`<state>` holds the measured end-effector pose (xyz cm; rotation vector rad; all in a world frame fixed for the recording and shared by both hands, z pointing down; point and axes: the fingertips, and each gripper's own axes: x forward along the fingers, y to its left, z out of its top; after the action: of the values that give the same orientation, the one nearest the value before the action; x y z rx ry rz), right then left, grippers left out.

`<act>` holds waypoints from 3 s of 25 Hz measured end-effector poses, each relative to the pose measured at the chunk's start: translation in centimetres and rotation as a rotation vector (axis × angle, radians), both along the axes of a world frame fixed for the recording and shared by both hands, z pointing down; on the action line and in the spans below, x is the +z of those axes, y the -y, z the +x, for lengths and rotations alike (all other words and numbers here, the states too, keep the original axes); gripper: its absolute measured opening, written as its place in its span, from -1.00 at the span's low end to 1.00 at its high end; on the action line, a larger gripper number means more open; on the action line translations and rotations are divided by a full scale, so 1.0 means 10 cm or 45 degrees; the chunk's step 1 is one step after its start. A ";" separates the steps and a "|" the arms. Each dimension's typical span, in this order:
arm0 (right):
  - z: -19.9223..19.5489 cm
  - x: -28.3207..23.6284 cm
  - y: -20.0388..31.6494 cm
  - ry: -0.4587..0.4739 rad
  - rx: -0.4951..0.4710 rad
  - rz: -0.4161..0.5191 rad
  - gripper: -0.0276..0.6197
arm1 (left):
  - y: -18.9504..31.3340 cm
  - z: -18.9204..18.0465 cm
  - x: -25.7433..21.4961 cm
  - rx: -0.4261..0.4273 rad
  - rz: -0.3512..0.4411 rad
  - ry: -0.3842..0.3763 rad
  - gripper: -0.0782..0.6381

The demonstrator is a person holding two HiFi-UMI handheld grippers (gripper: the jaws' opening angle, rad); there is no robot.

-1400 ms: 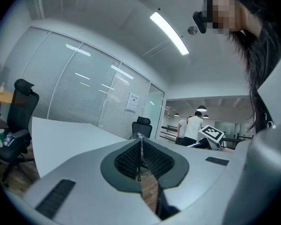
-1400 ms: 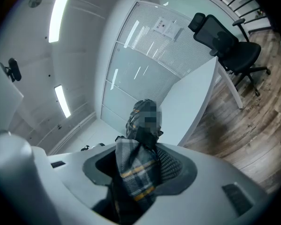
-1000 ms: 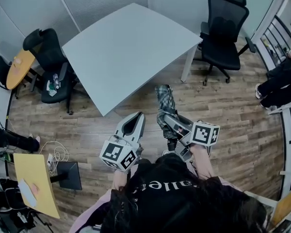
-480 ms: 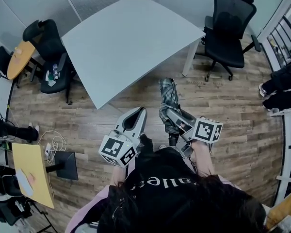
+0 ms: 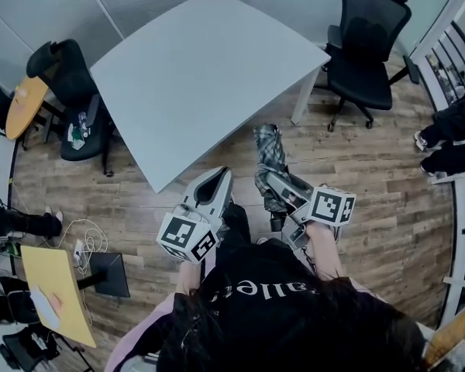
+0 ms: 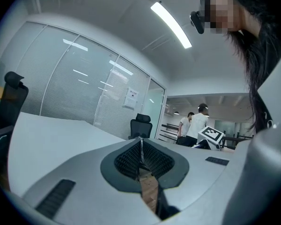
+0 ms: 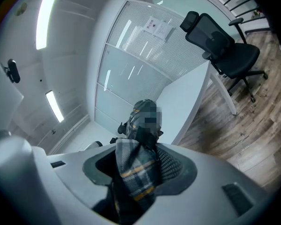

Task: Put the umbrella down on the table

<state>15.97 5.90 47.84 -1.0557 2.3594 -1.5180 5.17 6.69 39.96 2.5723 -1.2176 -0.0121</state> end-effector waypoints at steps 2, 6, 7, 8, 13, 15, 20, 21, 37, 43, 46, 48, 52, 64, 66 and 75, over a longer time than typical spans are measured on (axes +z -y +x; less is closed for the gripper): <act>-0.05 -0.01 0.20 0.001 0.007 -0.004 -0.26 | 0.21 -0.05 -0.02 0.010 0.002 0.000 -0.71; -0.21 0.01 0.59 0.002 0.026 -0.037 -0.26 | 0.62 -0.22 -0.04 0.024 0.002 0.005 -0.71; -0.27 0.01 0.68 0.000 0.025 -0.041 -0.26 | 0.72 -0.29 -0.04 0.023 0.001 0.003 -0.71; -0.33 0.02 0.77 -0.004 0.022 -0.045 -0.26 | 0.82 -0.36 -0.04 0.020 0.000 0.000 -0.71; -0.58 0.02 1.20 -0.013 0.005 -0.062 -0.26 | 1.30 -0.61 -0.03 0.009 -0.005 -0.016 -0.71; -0.68 0.00 1.34 -0.011 -0.001 -0.059 -0.26 | 1.44 -0.70 -0.03 0.013 -0.009 -0.028 -0.71; -0.85 0.03 1.67 -0.036 0.009 -0.081 -0.26 | 1.78 -0.89 0.02 0.021 -0.015 -0.044 -0.71; -0.91 0.02 1.74 -0.027 0.000 -0.067 -0.26 | 1.85 -0.93 0.03 0.021 -0.016 -0.046 -0.71; -1.15 0.10 2.34 -0.111 0.022 -0.096 -0.26 | 2.47 -1.22 0.15 0.047 -0.042 -0.069 -0.71; -1.04 0.10 2.60 -0.136 -0.010 -0.084 -0.26 | 2.59 -1.17 0.20 0.005 -0.061 -0.065 -0.71; -1.01 0.11 2.68 -0.159 -0.041 -0.060 -0.26 | 2.53 -1.22 0.24 -0.043 -0.066 -0.053 -0.71; -0.98 0.11 2.81 -0.171 -0.071 -0.044 -0.26 | 2.57 -1.24 0.26 -0.093 -0.069 -0.047 -0.71; -0.93 0.16 3.26 -0.180 -0.165 -0.045 -0.26 | 2.88 -1.26 0.27 -0.225 -0.082 -0.058 -0.71; -0.95 0.65 4.27 -0.284 -0.490 -0.065 -0.26 | 3.43 -1.12 0.40 -0.505 -0.129 -0.017 -0.71; -0.96 0.75 4.46 -0.330 -0.513 -0.044 -0.27 | 3.46 -1.13 0.42 -0.545 -0.133 -0.007 -0.71; -1.44 1.15 5.23 -0.557 -0.721 0.087 -0.27 | 3.49 -1.39 0.43 -0.763 -0.162 0.003 -0.71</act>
<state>1.56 -46.40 59.33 -0.8035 3.1999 -1.4487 -8.78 -28.19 44.27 2.0138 -1.8718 -0.0563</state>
